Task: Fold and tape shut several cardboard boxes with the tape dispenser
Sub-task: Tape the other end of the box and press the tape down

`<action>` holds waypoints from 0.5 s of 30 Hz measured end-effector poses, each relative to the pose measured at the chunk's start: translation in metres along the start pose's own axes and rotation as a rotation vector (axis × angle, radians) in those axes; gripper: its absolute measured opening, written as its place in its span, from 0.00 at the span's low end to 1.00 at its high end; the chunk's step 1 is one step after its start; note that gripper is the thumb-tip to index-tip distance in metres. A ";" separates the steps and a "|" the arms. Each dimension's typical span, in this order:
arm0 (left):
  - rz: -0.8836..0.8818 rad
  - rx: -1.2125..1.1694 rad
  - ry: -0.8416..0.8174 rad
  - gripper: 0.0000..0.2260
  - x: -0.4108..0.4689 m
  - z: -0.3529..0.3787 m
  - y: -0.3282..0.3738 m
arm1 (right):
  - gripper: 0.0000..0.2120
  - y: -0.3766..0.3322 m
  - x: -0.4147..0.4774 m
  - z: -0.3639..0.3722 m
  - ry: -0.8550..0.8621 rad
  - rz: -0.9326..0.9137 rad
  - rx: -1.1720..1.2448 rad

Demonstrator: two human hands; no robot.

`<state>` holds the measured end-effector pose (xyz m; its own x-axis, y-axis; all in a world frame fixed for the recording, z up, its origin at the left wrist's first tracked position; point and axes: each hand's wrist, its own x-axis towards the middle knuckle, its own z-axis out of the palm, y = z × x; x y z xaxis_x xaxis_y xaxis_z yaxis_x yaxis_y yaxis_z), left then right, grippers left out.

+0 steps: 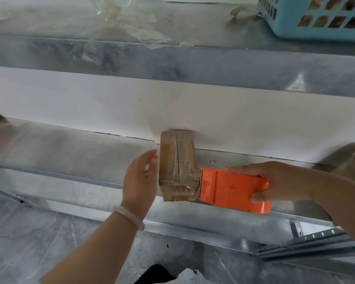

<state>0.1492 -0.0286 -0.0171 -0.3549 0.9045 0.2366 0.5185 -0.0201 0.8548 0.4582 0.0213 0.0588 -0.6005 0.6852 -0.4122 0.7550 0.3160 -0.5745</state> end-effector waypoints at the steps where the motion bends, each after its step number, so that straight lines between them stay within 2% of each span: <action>1: 0.230 0.120 -0.133 0.16 0.003 0.004 0.010 | 0.42 -0.001 0.001 0.000 -0.008 0.004 0.013; 3: 0.534 0.407 -0.391 0.22 0.011 0.020 0.015 | 0.42 0.001 0.002 -0.001 -0.004 0.000 0.007; 5: 0.608 0.635 -0.542 0.25 0.016 0.033 0.008 | 0.42 0.000 0.003 -0.001 -0.001 0.007 0.003; 8: 0.633 0.774 -0.556 0.23 0.017 0.039 -0.003 | 0.41 0.004 0.001 -0.002 -0.017 0.021 0.011; 15: 0.643 0.811 -0.623 0.24 0.019 0.039 -0.002 | 0.37 0.019 -0.008 -0.005 -0.097 0.047 0.040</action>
<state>0.1714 0.0052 -0.0322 0.4674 0.8821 0.0583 0.8794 -0.4707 0.0712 0.4788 0.0249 0.0548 -0.5889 0.6315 -0.5044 0.7728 0.2572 -0.5802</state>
